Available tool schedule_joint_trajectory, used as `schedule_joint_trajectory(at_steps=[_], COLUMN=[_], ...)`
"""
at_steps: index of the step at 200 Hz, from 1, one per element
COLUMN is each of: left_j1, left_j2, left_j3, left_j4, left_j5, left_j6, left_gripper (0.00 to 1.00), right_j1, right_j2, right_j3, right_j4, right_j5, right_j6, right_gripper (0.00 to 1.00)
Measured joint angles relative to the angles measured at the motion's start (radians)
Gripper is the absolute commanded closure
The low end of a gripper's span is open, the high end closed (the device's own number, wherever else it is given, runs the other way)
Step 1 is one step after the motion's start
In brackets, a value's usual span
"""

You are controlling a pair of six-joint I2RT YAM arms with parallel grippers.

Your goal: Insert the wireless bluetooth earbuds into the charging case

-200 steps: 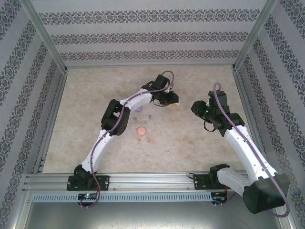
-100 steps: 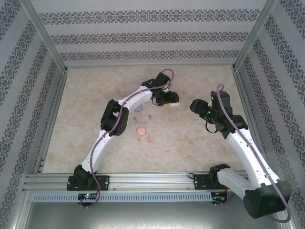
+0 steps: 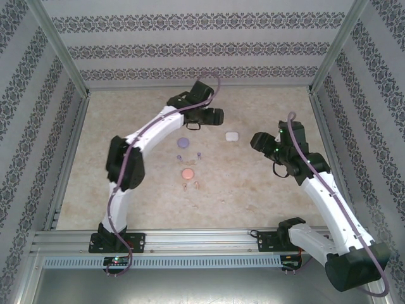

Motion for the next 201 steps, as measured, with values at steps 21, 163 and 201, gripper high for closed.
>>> schedule_joint_trajectory(at_steps=[21,163,201], left_j1=[0.003,0.119,0.247], left_j2=[-0.176,-0.677,-0.781], left_j3=[-0.118,-0.640,-0.727], left_j4=[0.066,0.242,0.275], left_j5=[-0.065,-0.323,-0.311], left_j6=[0.021,0.012,-0.050], left_gripper=[0.06,0.01,0.01], right_j1=[0.082,0.542,0.595], right_j2=[0.046,0.665,0.840], right_j3=[0.000,0.330,0.468], right_j4=[0.001,-0.011,-0.051], right_j5=[0.024,0.195,0.201], right_j6=[-0.003,0.036,0.055], right_gripper=[0.30,0.29,0.29])
